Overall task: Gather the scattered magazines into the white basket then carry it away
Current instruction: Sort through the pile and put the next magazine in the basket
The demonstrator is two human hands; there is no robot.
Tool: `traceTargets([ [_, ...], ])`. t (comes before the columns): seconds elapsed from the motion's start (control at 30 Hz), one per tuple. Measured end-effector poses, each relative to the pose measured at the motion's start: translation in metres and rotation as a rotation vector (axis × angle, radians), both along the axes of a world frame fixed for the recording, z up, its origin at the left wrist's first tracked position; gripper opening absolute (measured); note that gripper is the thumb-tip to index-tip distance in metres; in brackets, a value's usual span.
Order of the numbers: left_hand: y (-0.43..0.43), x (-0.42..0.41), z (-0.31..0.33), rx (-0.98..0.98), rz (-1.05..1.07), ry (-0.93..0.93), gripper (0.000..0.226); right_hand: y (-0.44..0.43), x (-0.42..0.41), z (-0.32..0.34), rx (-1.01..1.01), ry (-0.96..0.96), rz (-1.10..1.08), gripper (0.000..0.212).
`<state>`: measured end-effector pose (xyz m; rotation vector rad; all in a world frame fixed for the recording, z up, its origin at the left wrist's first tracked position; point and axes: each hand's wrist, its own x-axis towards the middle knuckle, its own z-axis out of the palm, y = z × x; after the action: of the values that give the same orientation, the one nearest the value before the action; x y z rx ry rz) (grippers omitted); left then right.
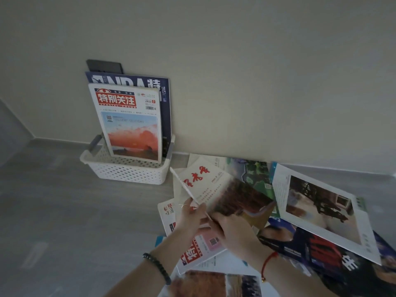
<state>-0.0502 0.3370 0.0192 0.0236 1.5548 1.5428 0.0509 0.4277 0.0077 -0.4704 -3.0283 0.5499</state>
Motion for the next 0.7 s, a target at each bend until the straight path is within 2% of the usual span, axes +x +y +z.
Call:
traceTargets([
  [0.13,-0.010,-0.008,0.007,-0.021,0.043,0.046,0.040,0.003,0.002,0.007,-0.267,0.058,-0.057,0.024],
  [0.23,-0.018,-0.012,0.021,0.038,-0.056,0.051,0.044,0.022,0.000,0.017,-0.357,0.166,-0.245,0.048],
  [0.33,-0.023,-0.018,0.040,0.091,-0.175,0.133,0.046,0.042,-0.006,0.035,-0.581,0.226,-0.427,0.072],
  [0.47,-0.031,-0.033,0.074,0.174,-0.282,0.283,0.037,0.062,-0.011,0.056,-0.842,0.291,-0.599,0.085],
  [0.53,-0.038,-0.048,0.091,0.232,-0.287,0.344,0.036,0.067,-0.015,0.064,-0.929,0.304,-0.645,0.079],
  [0.63,-0.054,-0.082,0.115,0.290,-0.235,0.399,0.034,0.068,-0.029,0.083,-0.949,0.403,-0.584,0.029],
  [0.7,-0.066,-0.110,0.130,0.270,-0.211,0.478,0.033,0.064,-0.048,0.103,-0.947,0.515,-0.591,0.025],
])
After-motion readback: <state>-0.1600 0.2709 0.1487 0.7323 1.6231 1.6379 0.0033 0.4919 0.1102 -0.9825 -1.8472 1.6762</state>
